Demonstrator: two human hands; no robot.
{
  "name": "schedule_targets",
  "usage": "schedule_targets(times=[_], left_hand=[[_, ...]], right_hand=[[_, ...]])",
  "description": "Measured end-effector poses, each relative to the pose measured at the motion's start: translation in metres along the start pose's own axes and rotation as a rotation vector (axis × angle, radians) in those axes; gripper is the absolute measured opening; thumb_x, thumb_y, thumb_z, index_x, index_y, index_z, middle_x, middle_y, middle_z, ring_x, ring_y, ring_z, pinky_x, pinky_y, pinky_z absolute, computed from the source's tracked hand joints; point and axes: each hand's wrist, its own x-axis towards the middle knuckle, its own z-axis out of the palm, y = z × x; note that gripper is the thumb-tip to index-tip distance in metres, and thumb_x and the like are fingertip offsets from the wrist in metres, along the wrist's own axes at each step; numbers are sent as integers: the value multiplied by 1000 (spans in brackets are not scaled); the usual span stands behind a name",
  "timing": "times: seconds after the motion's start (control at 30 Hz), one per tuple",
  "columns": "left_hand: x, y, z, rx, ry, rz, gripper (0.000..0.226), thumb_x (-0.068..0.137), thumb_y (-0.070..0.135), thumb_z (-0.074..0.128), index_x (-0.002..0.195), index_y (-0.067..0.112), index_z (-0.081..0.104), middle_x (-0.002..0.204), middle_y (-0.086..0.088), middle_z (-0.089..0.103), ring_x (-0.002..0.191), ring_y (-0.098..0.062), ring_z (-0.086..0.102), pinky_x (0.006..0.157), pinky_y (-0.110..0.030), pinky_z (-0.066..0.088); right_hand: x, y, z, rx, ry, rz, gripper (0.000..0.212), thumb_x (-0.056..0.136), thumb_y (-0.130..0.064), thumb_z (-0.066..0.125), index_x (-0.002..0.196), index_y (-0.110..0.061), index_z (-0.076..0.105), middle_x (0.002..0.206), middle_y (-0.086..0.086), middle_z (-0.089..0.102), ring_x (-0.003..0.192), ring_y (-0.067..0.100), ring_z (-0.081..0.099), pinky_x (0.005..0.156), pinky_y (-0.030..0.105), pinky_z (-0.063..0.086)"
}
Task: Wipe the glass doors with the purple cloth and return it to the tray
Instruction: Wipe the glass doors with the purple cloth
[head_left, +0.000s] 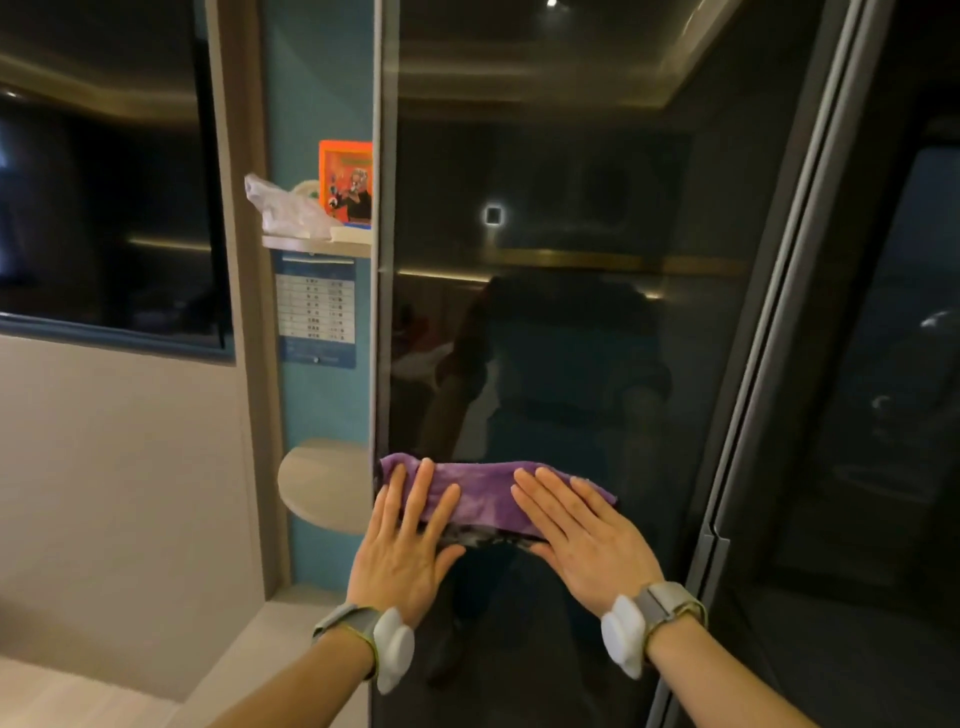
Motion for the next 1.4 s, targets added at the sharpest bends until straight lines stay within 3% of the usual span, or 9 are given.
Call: schedule_targets(times=[0.1,0.27,0.57,0.7,0.83,1.0,1.13,1.23,1.4], left_hand=[[38,5,-19,-3,77,57,66,92,59,8,149,25,2,156,-6,-18,143,-32,-11,116,-42,-9],[144,44,-87,-80,275,97,71,91,61,18,148,21,10,156,-9,-4,143,-30,-8,117,-42,-5],[307,44,-210,-87,453,33,64,94,55,12,149,22,6,158,-14,5,144,-33,0,116,-41,-2],[285,40,-191,-75,490,151,60,96,50,21,149,23,7,158,-13,6,144,-32,0,117,-40,-2],[211,41,-133,-56,428,267,63,94,45,35,148,19,15,157,-10,8,144,-32,0,117,-44,2],[119,62,-63,46,294,286,74,90,47,32,149,16,0,157,-6,-17,144,-27,-10,116,-42,-3],[110,78,-70,-5,239,165,67,93,47,21,148,15,0,157,-5,-15,144,-26,-8,116,-41,-3],[111,79,-78,-15,215,146,63,96,47,9,148,14,-1,157,-6,-15,143,-27,-6,116,-41,-2],[140,99,-108,-22,225,199,68,91,39,37,147,10,14,158,-12,7,144,-31,10,116,-43,3]], right_hand=[[2,26,-8,-60,52,31,57,99,-38,11,149,-11,2,158,7,-8,145,23,-5,118,37,-7],[28,119,-73,-122,168,141,64,92,-40,40,143,-5,25,149,13,30,139,31,19,116,41,11],[130,260,-178,-204,217,281,65,97,-47,23,148,-11,9,158,12,12,145,24,7,117,37,4],[109,235,-159,-187,241,286,65,96,-45,28,148,-9,12,157,14,15,145,25,6,118,39,4],[49,180,-120,-176,117,165,67,91,-45,39,145,-8,24,152,15,28,142,31,13,117,43,7],[-13,119,-82,-139,-76,77,63,87,-42,34,143,-15,26,150,7,27,144,24,9,115,39,2],[-15,119,-88,-125,-66,99,69,84,-33,54,145,-16,26,151,5,26,139,24,26,115,39,3],[-14,125,-97,-116,-66,66,87,65,-14,70,143,-15,32,151,5,30,138,23,26,118,41,14],[-10,158,-121,-137,20,89,80,62,-1,67,137,-11,44,145,8,43,135,23,33,108,43,27]])
